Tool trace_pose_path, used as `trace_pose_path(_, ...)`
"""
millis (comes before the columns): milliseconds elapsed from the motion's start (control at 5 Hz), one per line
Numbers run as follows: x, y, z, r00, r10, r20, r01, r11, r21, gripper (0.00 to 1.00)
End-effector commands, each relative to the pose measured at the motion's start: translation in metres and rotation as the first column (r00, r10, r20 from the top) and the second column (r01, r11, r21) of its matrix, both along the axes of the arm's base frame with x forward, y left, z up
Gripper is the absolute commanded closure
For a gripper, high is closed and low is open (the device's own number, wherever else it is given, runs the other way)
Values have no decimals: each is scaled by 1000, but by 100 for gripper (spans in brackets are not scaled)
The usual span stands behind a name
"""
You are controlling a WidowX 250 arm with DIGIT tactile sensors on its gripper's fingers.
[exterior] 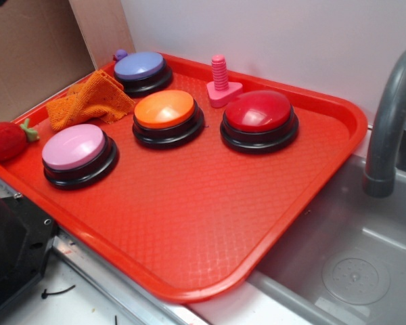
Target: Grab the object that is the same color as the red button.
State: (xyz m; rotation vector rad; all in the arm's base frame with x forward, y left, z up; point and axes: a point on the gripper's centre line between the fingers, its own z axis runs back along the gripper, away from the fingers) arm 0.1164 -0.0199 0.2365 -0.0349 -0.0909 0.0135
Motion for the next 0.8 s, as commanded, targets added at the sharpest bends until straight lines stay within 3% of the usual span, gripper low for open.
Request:
trace_pose_path(0,0,0,0,1000,0,0,0,1000,0,0)
trace_pose_path(600,-4,65,-39,998,-28,62,27,1000,11,0)
